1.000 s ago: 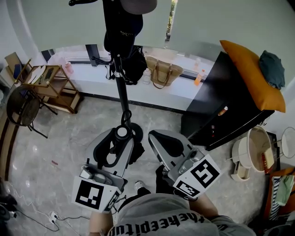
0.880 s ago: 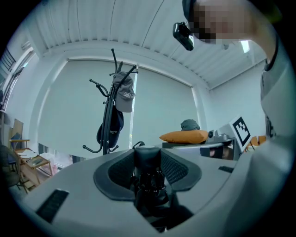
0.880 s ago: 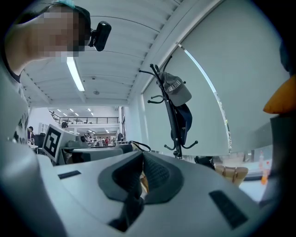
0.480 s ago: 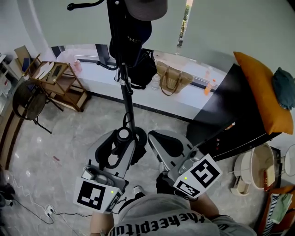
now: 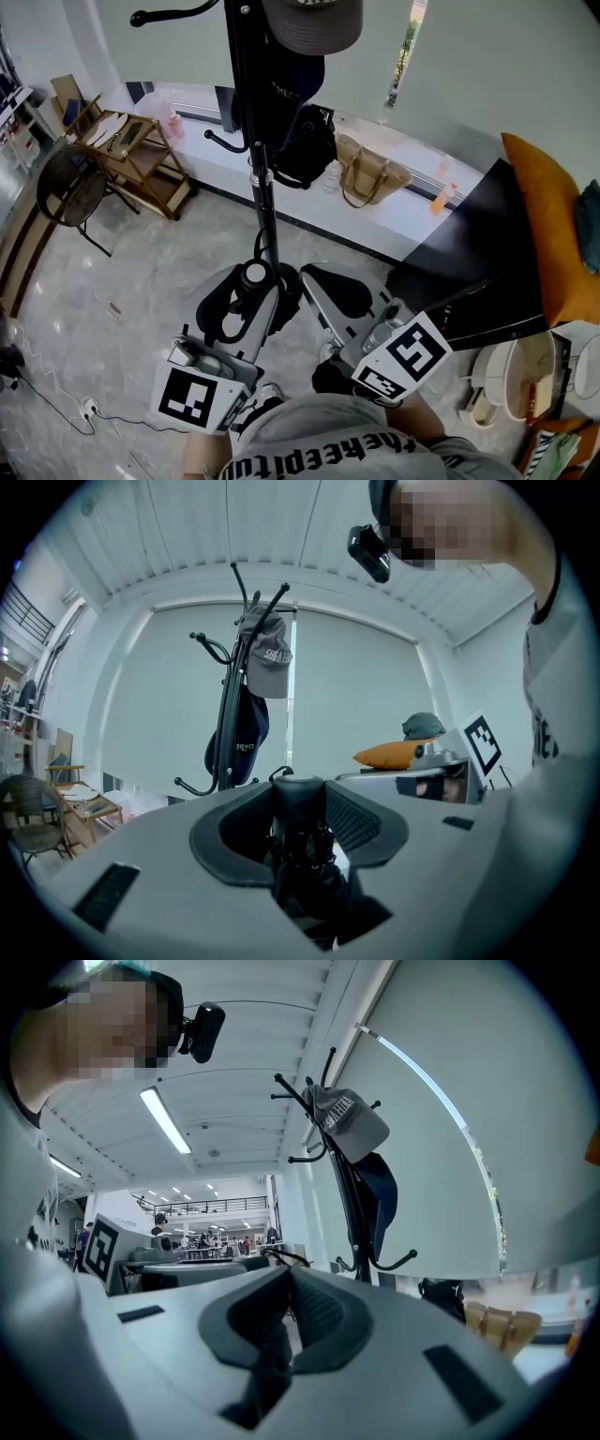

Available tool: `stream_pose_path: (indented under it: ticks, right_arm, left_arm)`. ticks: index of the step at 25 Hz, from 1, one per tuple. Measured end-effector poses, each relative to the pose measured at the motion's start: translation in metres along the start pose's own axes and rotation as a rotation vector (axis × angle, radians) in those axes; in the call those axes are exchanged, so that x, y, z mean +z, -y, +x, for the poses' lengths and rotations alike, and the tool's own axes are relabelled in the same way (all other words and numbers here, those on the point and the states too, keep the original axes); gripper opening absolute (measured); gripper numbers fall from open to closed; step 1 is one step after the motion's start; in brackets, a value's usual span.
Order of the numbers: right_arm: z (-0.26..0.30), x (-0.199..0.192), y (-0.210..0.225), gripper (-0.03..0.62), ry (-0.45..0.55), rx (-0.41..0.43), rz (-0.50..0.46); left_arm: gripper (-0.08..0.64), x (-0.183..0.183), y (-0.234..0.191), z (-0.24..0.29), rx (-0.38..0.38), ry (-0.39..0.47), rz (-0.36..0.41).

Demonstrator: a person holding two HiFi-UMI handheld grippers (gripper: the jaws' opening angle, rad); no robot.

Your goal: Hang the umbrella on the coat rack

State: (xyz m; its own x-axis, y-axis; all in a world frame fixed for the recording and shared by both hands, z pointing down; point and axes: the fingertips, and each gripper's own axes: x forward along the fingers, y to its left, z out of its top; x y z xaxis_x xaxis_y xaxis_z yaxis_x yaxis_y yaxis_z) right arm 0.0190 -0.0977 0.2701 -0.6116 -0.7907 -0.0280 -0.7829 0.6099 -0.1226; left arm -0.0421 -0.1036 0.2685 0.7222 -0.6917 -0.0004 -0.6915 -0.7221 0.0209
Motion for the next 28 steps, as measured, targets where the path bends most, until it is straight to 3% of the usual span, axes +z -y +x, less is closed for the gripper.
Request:
stream_pose_path:
  ticks: [28]
  right_arm:
    - [0.019, -0.005, 0.069, 0.012, -0.063, 0.238, 0.023]
  left_arm:
    - [0.183, -0.018, -0.004, 0.056, 0.262, -0.018, -0.035]
